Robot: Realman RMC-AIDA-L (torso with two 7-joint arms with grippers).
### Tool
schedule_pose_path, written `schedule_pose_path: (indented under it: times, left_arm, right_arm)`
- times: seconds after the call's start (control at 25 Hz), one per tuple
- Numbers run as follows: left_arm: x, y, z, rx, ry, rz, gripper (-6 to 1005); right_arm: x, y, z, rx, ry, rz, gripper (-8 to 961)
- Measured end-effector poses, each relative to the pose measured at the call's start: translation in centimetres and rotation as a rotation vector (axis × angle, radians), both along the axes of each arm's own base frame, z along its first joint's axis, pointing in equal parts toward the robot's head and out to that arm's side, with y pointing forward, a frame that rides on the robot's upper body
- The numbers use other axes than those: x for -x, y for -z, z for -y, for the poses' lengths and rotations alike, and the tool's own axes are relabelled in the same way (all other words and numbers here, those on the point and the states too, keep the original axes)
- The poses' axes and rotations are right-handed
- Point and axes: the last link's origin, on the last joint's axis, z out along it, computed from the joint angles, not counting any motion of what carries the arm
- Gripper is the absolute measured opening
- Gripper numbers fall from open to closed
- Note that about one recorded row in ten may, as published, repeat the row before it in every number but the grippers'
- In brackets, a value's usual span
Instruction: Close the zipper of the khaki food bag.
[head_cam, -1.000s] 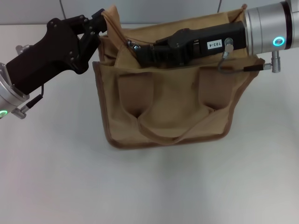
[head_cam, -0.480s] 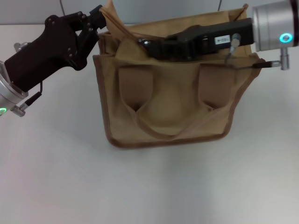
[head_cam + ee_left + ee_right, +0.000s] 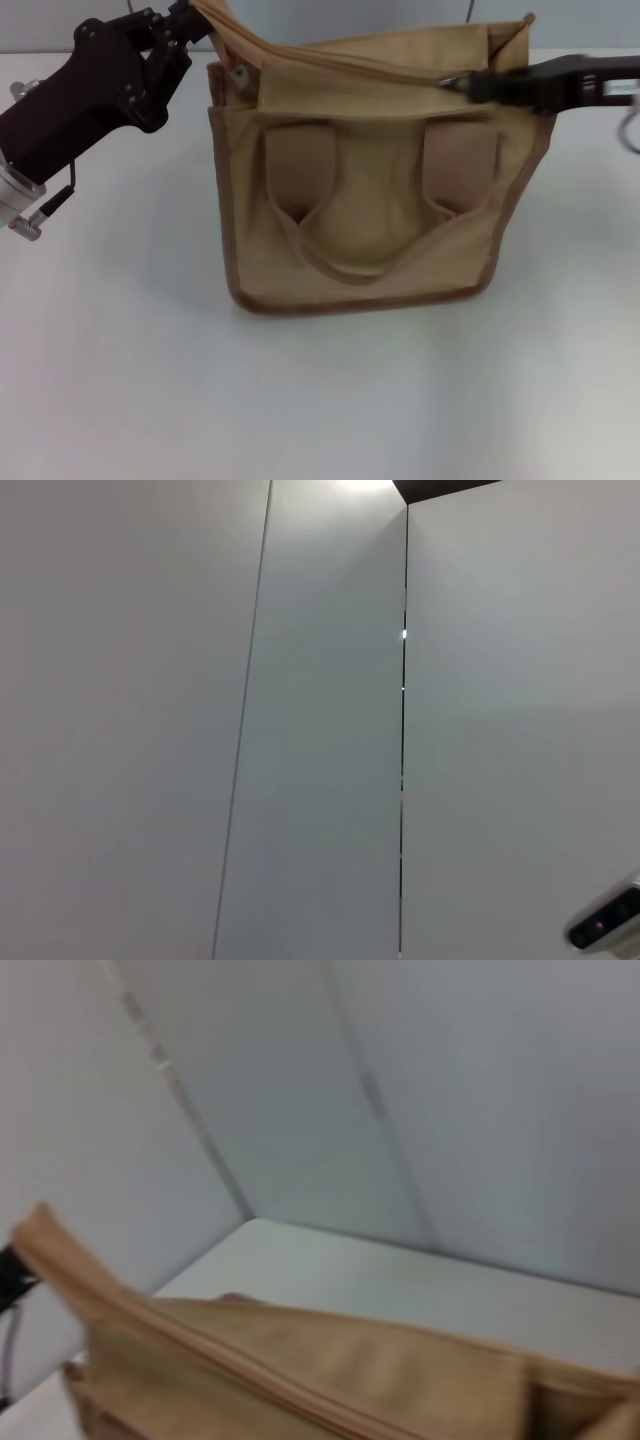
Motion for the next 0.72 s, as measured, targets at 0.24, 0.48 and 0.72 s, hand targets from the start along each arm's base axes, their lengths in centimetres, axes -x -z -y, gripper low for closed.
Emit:
schedule_pose_path:
  times: [0.24, 0.48, 0.72]
  left_arm:
    - [0.1, -0.2, -0.4, -0.017, -0.021, 0.002, 69]
    - [0.1, -0.1, -1.0, -0.024, -0.041, -0.009, 80]
    - [0.0, 0.0, -1.2, -0.030, -0.048, -0.013, 91]
  right_arm:
    - [-2.1, -2.3, 1.4, -0.072, 0.059, -0.031, 5]
    - [-2.4, -3.1, 2.6, -0.076, 0.014, -0.165, 26]
    - [-3.1, -2.9, 5.6, -0.058, -0.222, -0.338, 91]
